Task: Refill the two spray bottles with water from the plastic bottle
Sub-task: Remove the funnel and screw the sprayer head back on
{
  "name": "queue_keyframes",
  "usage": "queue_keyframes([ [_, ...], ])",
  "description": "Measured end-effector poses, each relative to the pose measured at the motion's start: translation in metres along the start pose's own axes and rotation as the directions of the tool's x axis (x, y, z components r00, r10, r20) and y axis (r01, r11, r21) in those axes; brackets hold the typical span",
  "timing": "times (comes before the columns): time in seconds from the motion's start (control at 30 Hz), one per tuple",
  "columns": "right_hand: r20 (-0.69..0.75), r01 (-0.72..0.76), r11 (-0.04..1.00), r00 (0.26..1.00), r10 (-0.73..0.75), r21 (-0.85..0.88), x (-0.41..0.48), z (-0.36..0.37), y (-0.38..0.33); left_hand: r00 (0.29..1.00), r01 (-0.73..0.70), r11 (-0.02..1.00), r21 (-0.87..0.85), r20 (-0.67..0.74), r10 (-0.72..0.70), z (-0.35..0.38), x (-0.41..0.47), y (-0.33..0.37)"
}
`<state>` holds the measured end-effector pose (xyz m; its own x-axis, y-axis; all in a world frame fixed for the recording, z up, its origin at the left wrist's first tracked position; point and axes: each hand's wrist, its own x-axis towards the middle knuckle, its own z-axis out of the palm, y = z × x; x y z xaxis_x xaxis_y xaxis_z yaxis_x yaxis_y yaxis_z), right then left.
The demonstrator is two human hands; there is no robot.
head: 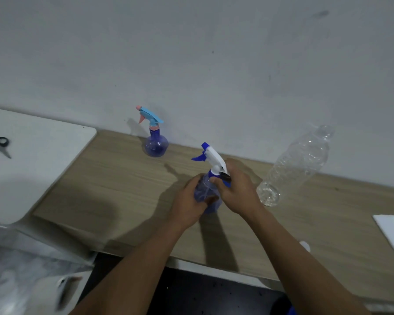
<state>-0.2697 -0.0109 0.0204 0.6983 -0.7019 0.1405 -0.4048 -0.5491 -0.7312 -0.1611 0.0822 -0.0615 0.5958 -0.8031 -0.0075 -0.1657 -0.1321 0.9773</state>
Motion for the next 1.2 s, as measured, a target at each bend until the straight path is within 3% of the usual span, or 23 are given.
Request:
queue_keyframes([
  [0.23,-0.016,-0.063,0.957,0.997,0.070,0.285,0.004,0.002,0.005,0.999,-0.020,0.999,-0.046,0.028,0.021,-0.001,0.005,-0.002],
  [0.53,-0.025,-0.013,0.973,1.000,0.019,0.231,0.008,-0.003,0.006,0.999,-0.011,0.997,-0.072,0.048,0.015,-0.001,0.005,-0.004],
  [0.8,0.054,-0.004,0.992,0.999,-0.002,0.124,0.012,-0.010,0.006,0.998,-0.037,0.999,-0.020,0.045,0.038,-0.001,0.005,-0.005],
  [1.0,0.125,0.022,0.990,0.992,-0.005,-0.137,0.023,-0.015,-0.004,0.999,-0.030,0.998,-0.060,0.028,0.032,0.000,0.006,-0.005],
  [1.1,0.088,-0.006,0.995,0.996,0.015,-0.099,0.023,-0.014,-0.004,0.999,-0.042,0.998,-0.045,0.006,0.043,0.001,0.005,-0.004],
  [1.2,0.001,-0.074,0.994,0.997,0.074,0.077,0.019,-0.004,0.000,0.999,-0.052,0.998,-0.045,-0.006,0.052,0.002,0.003,-0.005],
])
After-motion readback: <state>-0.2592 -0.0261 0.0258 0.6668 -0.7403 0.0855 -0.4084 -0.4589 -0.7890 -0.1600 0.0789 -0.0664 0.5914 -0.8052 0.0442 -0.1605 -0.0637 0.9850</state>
